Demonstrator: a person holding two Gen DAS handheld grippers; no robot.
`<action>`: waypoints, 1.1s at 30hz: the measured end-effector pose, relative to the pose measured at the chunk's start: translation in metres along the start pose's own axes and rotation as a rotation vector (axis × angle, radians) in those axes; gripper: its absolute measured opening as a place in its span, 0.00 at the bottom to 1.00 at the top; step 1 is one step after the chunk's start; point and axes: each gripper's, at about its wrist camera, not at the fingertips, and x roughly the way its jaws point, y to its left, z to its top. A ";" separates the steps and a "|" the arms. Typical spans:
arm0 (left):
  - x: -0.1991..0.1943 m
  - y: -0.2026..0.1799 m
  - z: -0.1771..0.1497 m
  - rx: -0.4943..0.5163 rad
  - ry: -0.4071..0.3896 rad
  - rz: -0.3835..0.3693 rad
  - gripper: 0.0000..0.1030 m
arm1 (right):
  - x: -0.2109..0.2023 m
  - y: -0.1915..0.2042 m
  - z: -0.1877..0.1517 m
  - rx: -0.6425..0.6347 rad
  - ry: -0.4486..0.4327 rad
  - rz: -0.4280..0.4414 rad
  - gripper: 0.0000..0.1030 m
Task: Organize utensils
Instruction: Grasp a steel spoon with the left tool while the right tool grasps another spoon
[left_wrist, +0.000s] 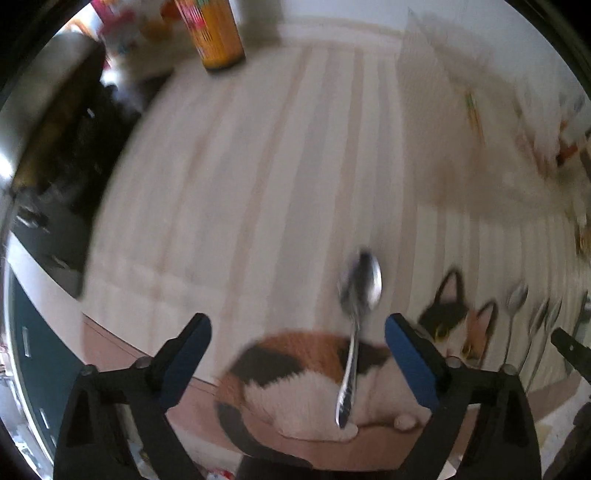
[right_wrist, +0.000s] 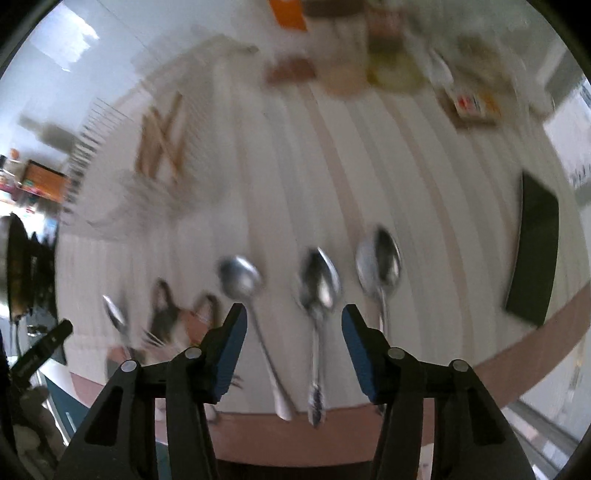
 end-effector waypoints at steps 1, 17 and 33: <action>0.008 -0.003 -0.003 0.008 0.020 -0.012 0.83 | 0.004 -0.003 -0.003 0.007 0.007 -0.003 0.51; 0.041 -0.045 -0.010 0.086 0.072 -0.031 0.04 | 0.044 0.018 -0.013 -0.099 0.018 -0.136 0.06; -0.007 -0.034 -0.002 0.042 0.012 -0.089 0.00 | 0.009 0.022 -0.018 -0.085 -0.018 -0.068 0.00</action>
